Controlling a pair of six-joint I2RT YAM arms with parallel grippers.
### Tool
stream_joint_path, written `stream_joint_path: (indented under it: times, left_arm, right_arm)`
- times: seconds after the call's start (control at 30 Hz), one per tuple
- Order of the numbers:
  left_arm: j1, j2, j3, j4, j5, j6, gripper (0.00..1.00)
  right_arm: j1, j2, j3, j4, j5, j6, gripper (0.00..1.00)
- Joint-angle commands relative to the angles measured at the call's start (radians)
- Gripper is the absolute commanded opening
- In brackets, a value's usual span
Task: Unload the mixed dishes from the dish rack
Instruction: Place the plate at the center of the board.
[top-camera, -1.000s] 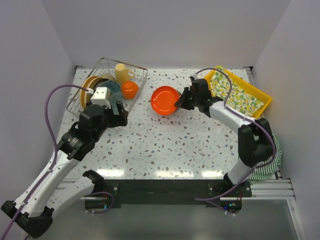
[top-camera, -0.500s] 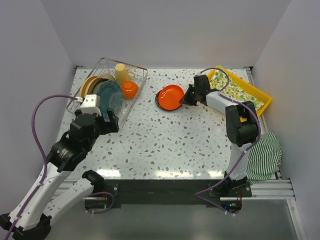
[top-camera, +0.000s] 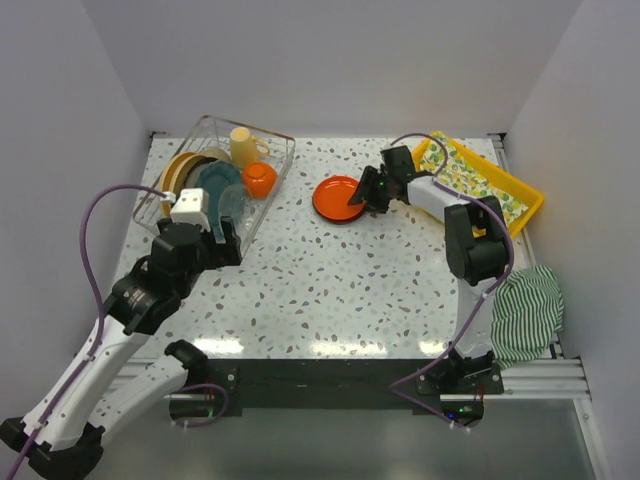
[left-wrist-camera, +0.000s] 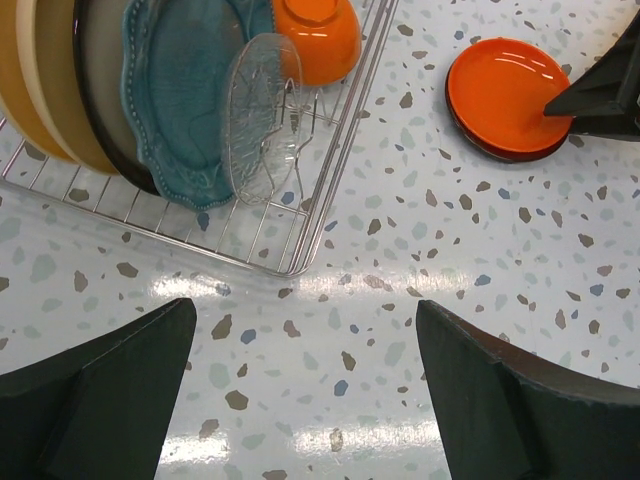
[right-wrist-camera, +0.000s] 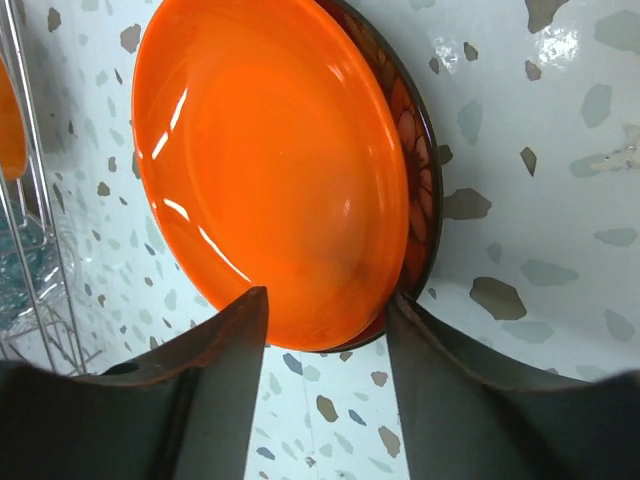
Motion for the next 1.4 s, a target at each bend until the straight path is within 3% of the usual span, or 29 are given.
stream_joint_path:
  times: [0.0,0.13,0.37,0.6,0.8,0.93,1.37]
  left_arm:
    - [-0.004,0.011,-0.001,0.033,0.011,-0.01,0.97]
    - [-0.004,0.043,0.0,0.039,0.007,0.003,0.97]
    - [-0.003,0.149,0.037,0.038,-0.022,0.039,0.97]
    - [0.0,0.326,0.098,0.047,-0.102,0.108,0.95]
    - [0.063,0.454,0.16,0.082,-0.185,0.18,0.93]
    - [0.088,0.532,0.189,0.136,-0.239,0.221,0.9]
    - [0.111,0.75,0.249,0.234,-0.415,0.232,0.6]
  right_arm:
    - [0.005,-0.072,0.049,-0.153,0.022,-0.12,0.59]
    - [0.014,-0.123,0.066,-0.24,0.052,-0.221,0.71]
    - [0.031,-0.27,-0.015,-0.32,0.088,-0.328,0.8]
    - [0.04,-0.57,-0.259,-0.218,0.042,-0.387,0.88]
    - [0.045,-0.782,-0.435,-0.146,0.059,-0.347,0.98]
    - [0.047,-0.916,-0.54,-0.087,0.07,-0.29,0.98]
    - [0.045,-1.079,-0.661,-0.112,0.078,-0.275,0.98]
